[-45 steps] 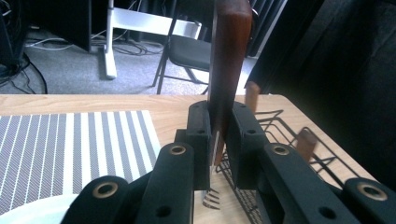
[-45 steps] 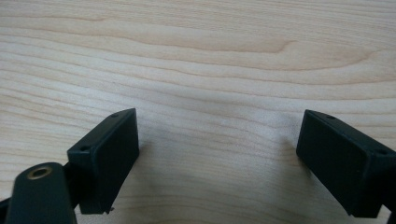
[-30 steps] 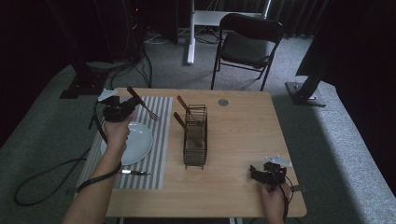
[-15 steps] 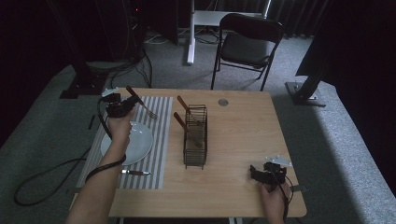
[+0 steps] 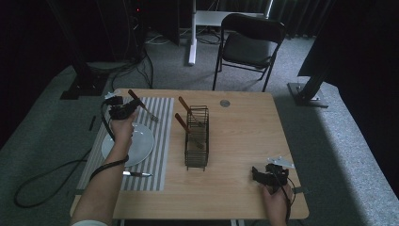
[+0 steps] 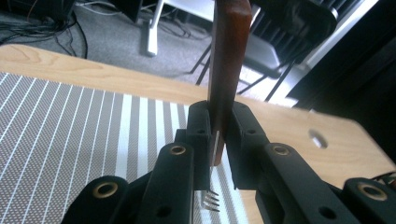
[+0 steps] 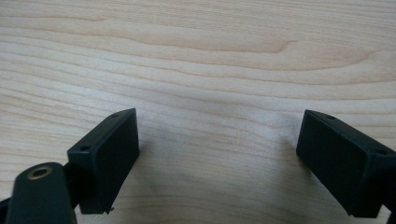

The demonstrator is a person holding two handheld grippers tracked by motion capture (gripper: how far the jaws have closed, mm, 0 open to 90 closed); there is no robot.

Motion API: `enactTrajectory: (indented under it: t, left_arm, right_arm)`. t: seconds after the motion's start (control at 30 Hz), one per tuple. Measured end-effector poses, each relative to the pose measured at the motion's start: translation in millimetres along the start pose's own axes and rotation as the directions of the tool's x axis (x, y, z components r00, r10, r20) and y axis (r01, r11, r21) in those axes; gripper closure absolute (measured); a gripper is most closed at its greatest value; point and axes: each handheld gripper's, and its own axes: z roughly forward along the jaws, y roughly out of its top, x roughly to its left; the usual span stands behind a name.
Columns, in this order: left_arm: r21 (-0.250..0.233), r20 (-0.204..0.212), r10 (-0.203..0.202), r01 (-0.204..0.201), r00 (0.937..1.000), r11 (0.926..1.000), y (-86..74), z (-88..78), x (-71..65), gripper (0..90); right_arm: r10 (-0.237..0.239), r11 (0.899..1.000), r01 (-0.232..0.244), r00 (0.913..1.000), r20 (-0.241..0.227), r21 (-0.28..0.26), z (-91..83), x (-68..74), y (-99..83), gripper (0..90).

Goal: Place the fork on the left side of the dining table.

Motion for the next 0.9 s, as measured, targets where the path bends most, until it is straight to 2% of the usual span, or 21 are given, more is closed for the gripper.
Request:
enactTrajectory:
  t: [0.17, 0.23, 0.37, 0.43, 0.5, 0.57, 0.63, 0.73, 0.77, 0.8, 0.87, 0.9]
  left_arm:
    - [0.005, -0.003, -0.021, 0.021, 0.9998, 0.9998, -8.4, 5.6, 5.2, 80.3]
    - [-0.003, 0.008, -0.060, 0.060, 0.9982, 0.9982, -11.3, 5.3, 13.0, 80.3]
    - [-0.010, 0.001, -0.094, 0.094, 0.9956, 0.9955, -15.7, 3.5, 23.9, 79.6]
    - [-0.012, 0.020, -0.142, 0.142, 0.9896, 0.9897, -18.2, 3.2, 30.5, 79.3]
    - [-0.014, 0.020, -0.154, 0.154, 0.9879, 0.9879, -21.0, 2.9, 36.1, 78.9]
    - [-0.011, 0.008, -0.154, 0.154, 0.9881, 0.9880, -22.5, 2.7, 38.6, 76.5]
    - [0.007, -0.051, -0.098, 0.099, 0.9938, 0.9951, -25.9, 4.2, 40.4, 73.8]
    - [0.033, -0.113, -0.029, 0.033, 0.9932, 0.9989, -29.3, 6.9, 41.0, 68.1]
    - [0.048, -0.123, -0.026, 0.032, 0.9920, 0.9983, -29.8, 8.2, 41.9, 67.4]
    - [0.077, -0.126, -0.043, 0.053, 0.9911, 0.9956, -30.5, 10.3, 44.4, 67.5]
    - [0.125, -0.106, -0.105, 0.118, 0.9888, 0.9851, -33.5, 15.0, 50.4, 67.9]
    - [0.141, -0.111, -0.108, 0.123, 0.9879, 0.9824, -34.8, 16.6, 51.9, 67.9]
  right_arm:
    - [0.000, 1.000, 0.000, 1.0000, 0.000, 0.000, 0.0, 0.0, 0.0, 12.7]
    - [0.000, 1.000, 0.000, 1.0000, 0.000, 0.000, 0.0, 0.0, 0.0, 12.7]
    - [0.001, 1.000, -0.001, 1.0000, 0.000, 0.000, 0.0, 0.0, 0.0, 12.7]
    - [0.001, 1.000, -0.001, 1.0000, 0.000, 0.000, 0.0, 0.0, 0.0, 12.7]
    - [0.001, 1.000, -0.001, 1.0000, 0.000, 0.000, 0.0, 0.1, 0.0, 12.8]
    - [0.001, 1.000, -0.001, 1.0000, 0.000, 0.000, 0.0, 0.1, 0.0, 12.7]
    - [0.001, 1.000, -0.001, 1.0000, 0.000, 0.000, 0.0, 0.1, 0.0, 12.7]
    - [0.001, 1.000, -0.001, 1.0000, 0.000, 0.000, 0.0, 0.1, 0.0, 12.7]
    - [0.001, 1.000, -0.001, 1.0000, 0.000, 0.000, 0.0, 0.1, 0.0, 12.7]
    - [0.000, 1.000, 0.000, 1.0000, 0.000, 0.000, 0.0, 0.0, 0.0, 12.7]
    - [0.001, 1.000, -0.001, 1.0000, 0.000, 0.000, 0.0, 0.1, 0.0, 12.8]
    - [0.001, 1.000, -0.001, 1.0000, 0.000, 0.000, 0.0, 0.1, 0.0, 12.7]
